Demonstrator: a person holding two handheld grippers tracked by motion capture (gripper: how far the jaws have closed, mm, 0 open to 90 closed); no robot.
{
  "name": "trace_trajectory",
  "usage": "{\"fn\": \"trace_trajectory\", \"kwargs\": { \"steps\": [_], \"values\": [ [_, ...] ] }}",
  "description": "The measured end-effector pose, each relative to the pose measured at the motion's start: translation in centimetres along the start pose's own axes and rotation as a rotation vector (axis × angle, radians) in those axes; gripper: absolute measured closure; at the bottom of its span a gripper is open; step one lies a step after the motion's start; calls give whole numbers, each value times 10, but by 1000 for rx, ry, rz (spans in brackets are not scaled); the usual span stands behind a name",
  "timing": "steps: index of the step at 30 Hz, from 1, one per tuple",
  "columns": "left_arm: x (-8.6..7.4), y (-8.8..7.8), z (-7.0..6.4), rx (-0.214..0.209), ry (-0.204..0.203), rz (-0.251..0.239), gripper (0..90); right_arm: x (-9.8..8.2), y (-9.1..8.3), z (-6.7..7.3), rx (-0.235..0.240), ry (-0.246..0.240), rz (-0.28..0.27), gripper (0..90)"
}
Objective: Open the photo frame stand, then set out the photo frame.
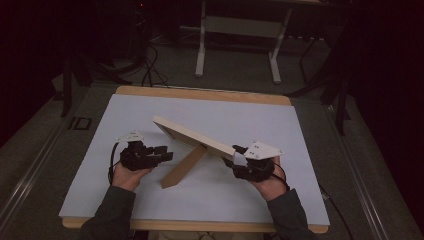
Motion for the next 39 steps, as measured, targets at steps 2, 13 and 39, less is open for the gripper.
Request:
{"fn": "trace_trajectory", "kwargs": {
  "steps": [2,13,39],
  "values": [
    [2,-2,2,13,0,-6,544,-6,-3,-1,-3,5,3,441],
    [13,-2,12,91,-21,-16,541,-37,-18,-25,-16,104,19,447],
    [19,17,28,224,-31,-9,900,-37,13,-57,-122,218,7,900]
  ]
}}
Point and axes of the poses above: each handheld gripper's, and its own axes: y roughly forward along the jaws, x roughly out of its top, z roughly to its left, the point moved 2 cm from there along y, roughly forward along the jaws, and after that the axes turned 9 degrees about y, right-handed, at the moved point
